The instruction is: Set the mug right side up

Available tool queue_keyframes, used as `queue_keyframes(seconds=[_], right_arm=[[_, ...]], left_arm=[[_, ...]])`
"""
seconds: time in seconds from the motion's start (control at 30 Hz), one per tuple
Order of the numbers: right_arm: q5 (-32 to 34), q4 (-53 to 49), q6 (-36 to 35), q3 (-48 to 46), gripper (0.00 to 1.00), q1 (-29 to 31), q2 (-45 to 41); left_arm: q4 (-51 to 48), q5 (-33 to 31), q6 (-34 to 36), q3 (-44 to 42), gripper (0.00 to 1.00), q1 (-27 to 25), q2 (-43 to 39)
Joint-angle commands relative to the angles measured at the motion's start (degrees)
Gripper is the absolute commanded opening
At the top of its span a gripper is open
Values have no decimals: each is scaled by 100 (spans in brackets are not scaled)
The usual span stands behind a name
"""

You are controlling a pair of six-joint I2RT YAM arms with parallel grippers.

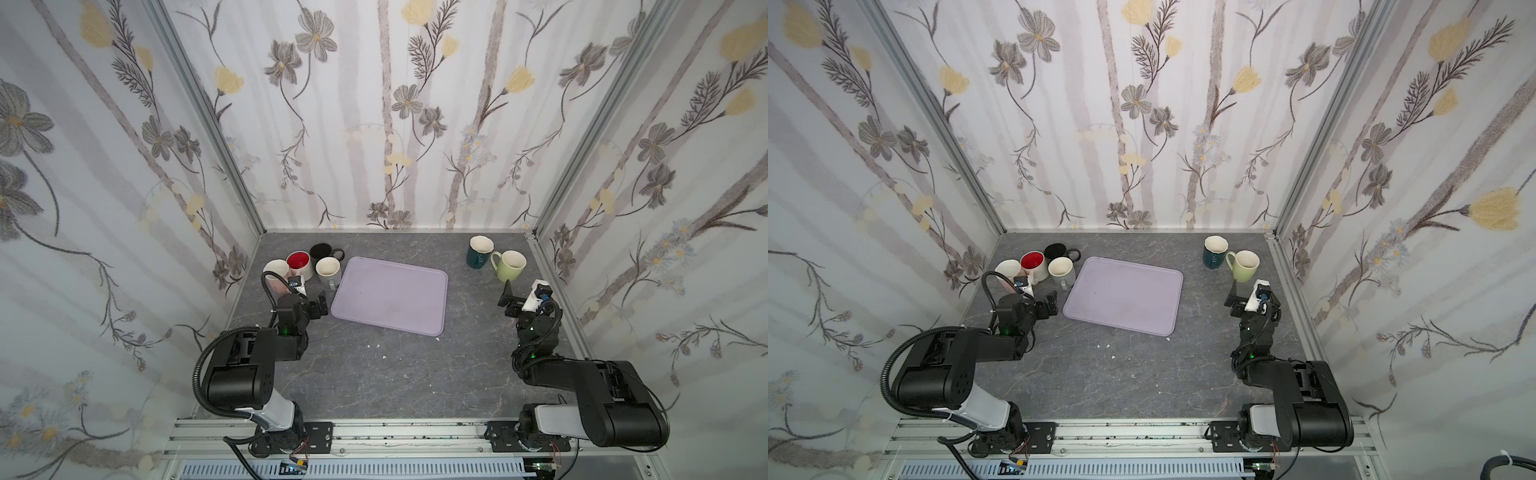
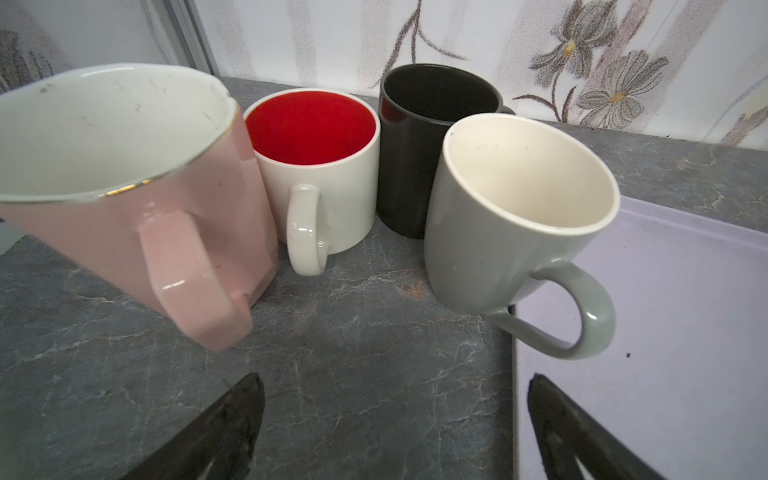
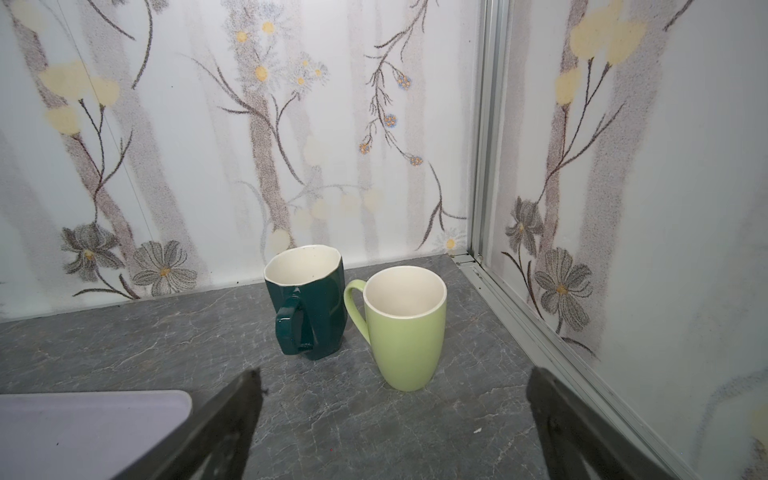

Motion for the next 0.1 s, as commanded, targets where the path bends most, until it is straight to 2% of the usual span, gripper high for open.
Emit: queue_keyframes(seconds=[0.0,0.07], right_arm=[[-88,49,-116,55,100,4,25],[-90,53,-112,50,100,4,23]], left_arm=[[135,-57,66,29,100,-11,2],[159,-125,84,21,100,-50,-5]])
